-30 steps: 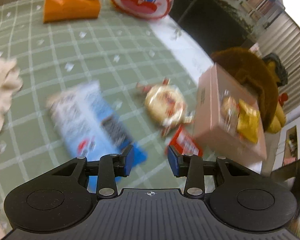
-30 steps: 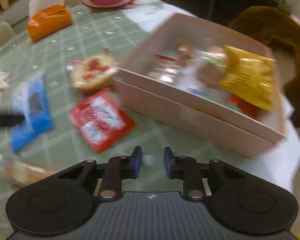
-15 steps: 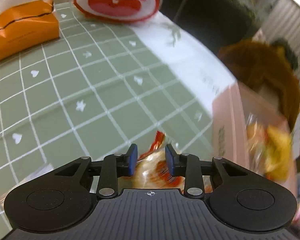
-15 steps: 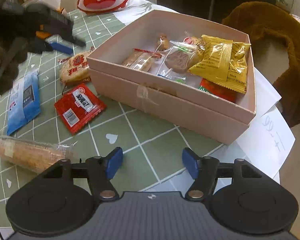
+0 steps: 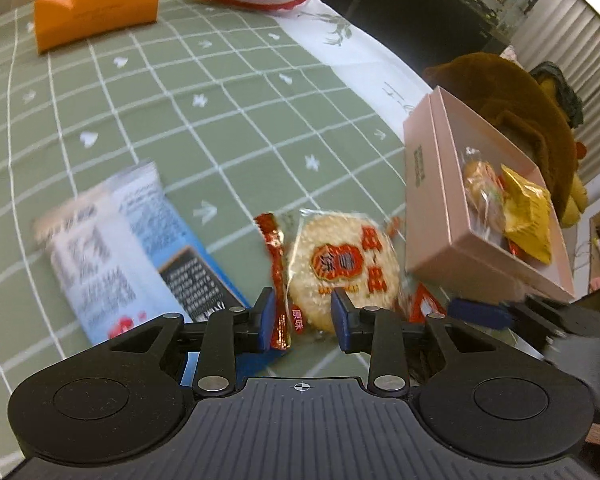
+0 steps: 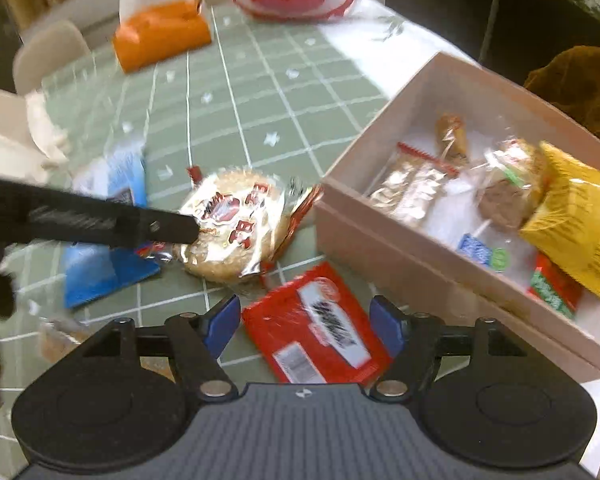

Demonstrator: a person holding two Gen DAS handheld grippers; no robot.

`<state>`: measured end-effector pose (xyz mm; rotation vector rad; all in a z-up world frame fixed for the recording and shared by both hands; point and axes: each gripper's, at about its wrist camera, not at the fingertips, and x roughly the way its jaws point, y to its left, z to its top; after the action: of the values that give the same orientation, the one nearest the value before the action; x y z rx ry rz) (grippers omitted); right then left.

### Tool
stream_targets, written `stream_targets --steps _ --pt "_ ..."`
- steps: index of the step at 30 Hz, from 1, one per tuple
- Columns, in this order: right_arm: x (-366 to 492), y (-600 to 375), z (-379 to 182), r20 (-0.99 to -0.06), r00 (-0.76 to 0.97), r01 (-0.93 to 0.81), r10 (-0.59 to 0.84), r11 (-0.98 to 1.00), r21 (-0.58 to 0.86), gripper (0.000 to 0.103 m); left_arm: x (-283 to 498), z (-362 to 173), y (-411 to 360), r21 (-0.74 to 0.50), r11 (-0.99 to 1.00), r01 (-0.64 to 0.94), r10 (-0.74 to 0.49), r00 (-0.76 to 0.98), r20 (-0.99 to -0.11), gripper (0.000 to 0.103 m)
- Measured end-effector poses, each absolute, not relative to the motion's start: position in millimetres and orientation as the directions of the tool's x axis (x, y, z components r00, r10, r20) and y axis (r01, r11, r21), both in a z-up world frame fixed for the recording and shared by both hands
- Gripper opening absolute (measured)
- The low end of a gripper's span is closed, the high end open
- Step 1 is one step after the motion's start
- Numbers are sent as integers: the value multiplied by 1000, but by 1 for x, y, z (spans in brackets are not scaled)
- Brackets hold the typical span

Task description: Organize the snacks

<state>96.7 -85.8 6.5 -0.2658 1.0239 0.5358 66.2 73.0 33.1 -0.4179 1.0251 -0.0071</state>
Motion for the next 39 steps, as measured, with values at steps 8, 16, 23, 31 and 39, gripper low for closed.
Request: stream_targets --steps 8,16,23,31,39 --pt "97 -121 5 -851 477 -423 218 906 -5 73 50 50 86 -410 888 -210 -193 637 -746 33" --pt "88 -158 4 -857 476 -354 195 935 16 74 113 49 76 -342 919 -196 -153 624 -767 33" --pt "83 -167 2 -855 482 -328 188 944 22 87 105 31 65 -278 948 -157 -143 567 -811 34" --pt "87 -165 -5 -858 482 -308 178 951 24 103 72 32 47 -324 939 -116 -217 533 -818 34" --pt "82 -165 -3 -879 441 -336 182 942 27 103 52 30 26 -365 926 -92 -276 494 -825 34"
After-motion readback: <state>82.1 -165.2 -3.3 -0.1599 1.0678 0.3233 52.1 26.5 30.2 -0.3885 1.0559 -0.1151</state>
